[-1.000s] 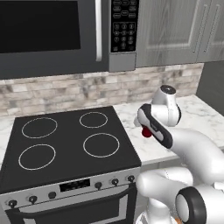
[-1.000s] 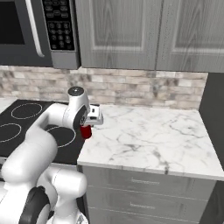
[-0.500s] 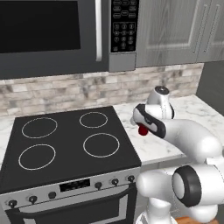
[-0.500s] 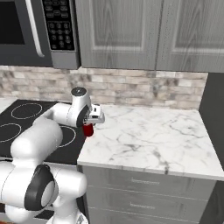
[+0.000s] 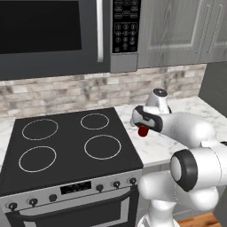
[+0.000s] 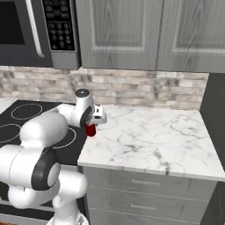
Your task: Four empty soda cans are scattered around the kitchen. Gather all the cans and cluster them next to the stove for recycling.
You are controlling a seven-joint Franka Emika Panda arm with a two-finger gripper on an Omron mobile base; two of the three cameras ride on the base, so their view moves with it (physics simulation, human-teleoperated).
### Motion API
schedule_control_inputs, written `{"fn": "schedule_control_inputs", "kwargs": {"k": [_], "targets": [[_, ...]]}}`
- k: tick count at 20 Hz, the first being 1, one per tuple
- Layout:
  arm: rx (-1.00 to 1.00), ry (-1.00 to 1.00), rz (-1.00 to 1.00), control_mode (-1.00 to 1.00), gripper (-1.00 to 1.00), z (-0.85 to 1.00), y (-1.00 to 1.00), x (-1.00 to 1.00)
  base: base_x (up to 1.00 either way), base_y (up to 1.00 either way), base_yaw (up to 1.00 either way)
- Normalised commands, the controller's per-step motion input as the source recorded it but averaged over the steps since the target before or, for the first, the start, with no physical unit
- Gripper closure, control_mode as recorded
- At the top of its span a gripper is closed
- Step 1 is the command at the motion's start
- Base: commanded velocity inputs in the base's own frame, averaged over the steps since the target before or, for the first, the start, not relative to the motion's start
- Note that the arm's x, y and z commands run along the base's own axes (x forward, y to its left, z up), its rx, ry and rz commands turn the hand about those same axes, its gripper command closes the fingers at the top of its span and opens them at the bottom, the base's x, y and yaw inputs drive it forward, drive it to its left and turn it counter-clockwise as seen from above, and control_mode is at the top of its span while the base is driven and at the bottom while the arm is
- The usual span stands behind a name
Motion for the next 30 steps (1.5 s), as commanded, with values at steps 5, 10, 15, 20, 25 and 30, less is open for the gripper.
{"fn": "schedule_control_inputs", "kwargs": {"k": [5, 10, 15, 20, 25, 30], "targets": [[0.0, 0.0, 0.0, -1.0, 1.0, -0.22, 0.0, 0.21, 0.0, 0.0, 0.0], [0.0, 0.0, 0.0, -1.0, 1.0, -0.19, -0.04, 0.18, 0.0, 0.0, 0.0], [0.0, 0.0, 0.0, -1.0, 1.0, -0.13, -0.12, 0.1, 0.0, 0.0, 0.0], [0.0, 0.0, 0.0, -1.0, 1.0, -0.19, -0.02, 0.25, 0.0, 0.0, 0.0], [0.0, 0.0, 0.0, -1.0, 1.0, -0.2, 0.0, 0.27, 0.0, 0.0, 0.0], [0.0, 0.0, 0.0, -1.0, 1.0, -0.2, 0.0, 0.21, 0.0, 0.0, 0.0]]}}
